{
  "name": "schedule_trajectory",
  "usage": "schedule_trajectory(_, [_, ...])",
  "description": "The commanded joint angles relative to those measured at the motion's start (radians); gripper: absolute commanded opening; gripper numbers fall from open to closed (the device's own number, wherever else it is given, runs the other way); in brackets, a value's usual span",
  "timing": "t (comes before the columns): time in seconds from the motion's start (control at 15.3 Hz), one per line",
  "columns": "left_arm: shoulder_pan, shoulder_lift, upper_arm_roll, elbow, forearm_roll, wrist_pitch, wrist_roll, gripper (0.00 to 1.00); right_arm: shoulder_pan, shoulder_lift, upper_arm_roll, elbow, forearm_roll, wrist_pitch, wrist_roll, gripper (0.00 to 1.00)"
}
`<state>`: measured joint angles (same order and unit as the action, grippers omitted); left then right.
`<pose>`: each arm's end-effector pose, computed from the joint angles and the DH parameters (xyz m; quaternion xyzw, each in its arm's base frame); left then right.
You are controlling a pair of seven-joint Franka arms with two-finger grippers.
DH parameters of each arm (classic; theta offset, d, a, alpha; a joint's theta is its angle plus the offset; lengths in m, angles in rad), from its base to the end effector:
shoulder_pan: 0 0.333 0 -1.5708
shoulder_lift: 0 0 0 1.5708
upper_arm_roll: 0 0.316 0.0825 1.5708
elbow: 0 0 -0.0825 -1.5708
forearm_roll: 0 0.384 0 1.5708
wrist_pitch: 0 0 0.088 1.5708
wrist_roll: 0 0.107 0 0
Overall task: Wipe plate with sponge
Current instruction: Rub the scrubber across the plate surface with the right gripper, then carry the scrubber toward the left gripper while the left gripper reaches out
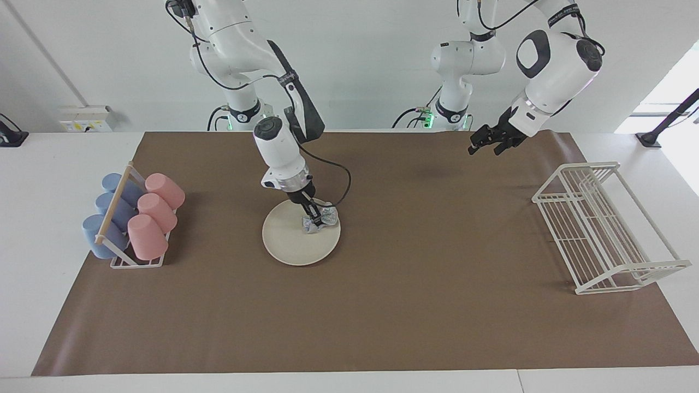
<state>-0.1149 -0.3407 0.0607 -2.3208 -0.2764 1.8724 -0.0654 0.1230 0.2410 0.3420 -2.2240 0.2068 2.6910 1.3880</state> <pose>0.4327 -0.0430 0.4682 0.9875 0.0512 -0.0625 0.1356 0.5135 0.2477 0.2947 -0.8384 0.5242 0.0062 0.1494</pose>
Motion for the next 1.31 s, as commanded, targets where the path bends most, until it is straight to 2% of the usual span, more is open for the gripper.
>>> schedule_trajectory(0.0, [-0.003,0.008,-0.005,0.014,0.022,0.008,-0.019,1.0,0.027,-0.081,0.002,0.064,-0.017,-0.229,0.113,0.0])
schedule_trajectory(0.2, [0.006,0.006,0.001,0.014,-0.013,0.001,-0.024,1.0,0.03,-0.189,0.002,0.2,-0.017,-0.533,0.167,0.0])
schedule_trajectory(0.39, [0.006,0.002,0.002,0.017,-0.289,-0.016,-0.022,1.0,0.046,-0.265,0.003,0.318,-0.02,-0.759,0.233,0.0])
schedule_trajectory(0.59, [-0.003,-0.001,0.002,0.023,-0.545,-0.052,-0.014,1.0,0.047,-0.336,0.009,0.406,-0.021,-0.904,0.261,0.0])
schedule_trajectory(0.79, [-0.026,-0.006,-0.009,0.023,-0.741,-0.071,-0.013,1.0,0.098,-0.33,0.011,0.503,-0.041,-1.01,0.388,0.0])
schedule_trajectory(1.05, [-0.094,-0.017,-0.009,0.017,-0.932,-0.078,0.015,1.0,0.185,-0.328,0.012,0.517,-0.067,-1.013,0.506,0.0])
schedule_trajectory(1.25, [-0.129,-0.029,-0.012,0.008,-1.032,-0.085,0.025,1.0,0.195,-0.331,0.014,0.507,-0.067,-0.99,0.523,0.0])
